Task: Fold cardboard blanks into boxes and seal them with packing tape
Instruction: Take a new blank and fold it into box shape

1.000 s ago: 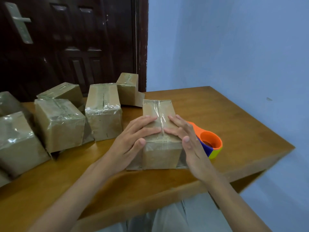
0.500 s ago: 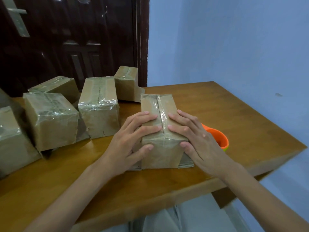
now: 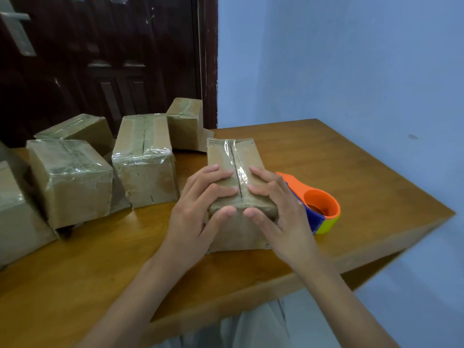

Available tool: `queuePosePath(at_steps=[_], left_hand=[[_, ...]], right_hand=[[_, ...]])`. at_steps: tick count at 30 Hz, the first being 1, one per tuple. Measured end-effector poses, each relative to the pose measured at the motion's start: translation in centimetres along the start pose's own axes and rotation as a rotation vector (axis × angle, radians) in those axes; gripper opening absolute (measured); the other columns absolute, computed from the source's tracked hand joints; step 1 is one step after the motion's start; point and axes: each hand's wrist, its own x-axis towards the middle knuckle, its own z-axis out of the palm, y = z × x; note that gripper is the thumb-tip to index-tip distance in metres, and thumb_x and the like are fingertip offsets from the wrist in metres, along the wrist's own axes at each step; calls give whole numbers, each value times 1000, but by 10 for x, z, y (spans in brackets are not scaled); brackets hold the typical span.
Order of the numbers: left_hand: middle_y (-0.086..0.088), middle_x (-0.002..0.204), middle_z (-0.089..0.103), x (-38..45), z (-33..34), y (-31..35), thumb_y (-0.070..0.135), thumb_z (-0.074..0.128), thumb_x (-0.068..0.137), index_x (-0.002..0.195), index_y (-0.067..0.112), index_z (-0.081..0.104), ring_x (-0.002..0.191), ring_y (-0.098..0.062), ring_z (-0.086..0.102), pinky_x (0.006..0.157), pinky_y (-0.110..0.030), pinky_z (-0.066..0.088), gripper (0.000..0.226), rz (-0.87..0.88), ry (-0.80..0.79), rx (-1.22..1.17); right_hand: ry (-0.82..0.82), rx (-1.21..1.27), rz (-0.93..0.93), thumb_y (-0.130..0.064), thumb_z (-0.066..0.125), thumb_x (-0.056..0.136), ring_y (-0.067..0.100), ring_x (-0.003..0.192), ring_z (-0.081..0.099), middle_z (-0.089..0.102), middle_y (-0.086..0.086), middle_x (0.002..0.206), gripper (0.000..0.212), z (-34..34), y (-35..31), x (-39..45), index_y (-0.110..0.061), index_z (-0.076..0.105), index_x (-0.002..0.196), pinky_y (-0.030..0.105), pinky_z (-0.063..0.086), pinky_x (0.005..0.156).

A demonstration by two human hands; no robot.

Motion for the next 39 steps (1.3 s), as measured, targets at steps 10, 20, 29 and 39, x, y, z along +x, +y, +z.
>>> queuePosePath(at_steps=[10, 20, 29, 39], left_hand=[[8, 156, 46, -4, -3, 5, 41, 29, 112, 135, 18, 63, 156, -20, 29, 124, -41, 30, 47, -58, -82, 4], [3, 170, 27, -15, -18, 86, 57, 29, 110, 150, 34, 43, 153, -23, 32, 113, -44, 42, 48, 75, -331, 439], [3, 148, 51, 11, -13, 138, 47, 39, 106, 135, 30, 49, 112, -23, 62, 87, -38, 51, 35, 123, -357, 459], [36, 159, 35, 3, -130, 39, 61, 36, 107, 143, 52, 53, 154, 11, 14, 131, -41, 18, 40, -9, -547, 288]], right_hand=[[-203, 75, 45, -31, 30, 110, 7, 156, 26, 32, -20, 166, 44, -22, 3, -4, -28, 58, 144, 41, 36, 122], [234, -83, 393, -50, 57, 101, 7, 100, 61, 59, -8, 113, 33, -55, -3, -11, -36, 54, 131, 21, 46, 73], [-86, -97, 606, -55, 60, 97, 14, 74, 69, 73, -3, 88, 25, -77, -2, 31, -36, 61, 114, 34, 51, 62], [-334, -54, 564, -54, 74, 91, 7, 105, 68, 76, -13, 111, 29, -63, -3, 90, -32, 78, 109, 34, 53, 99]])
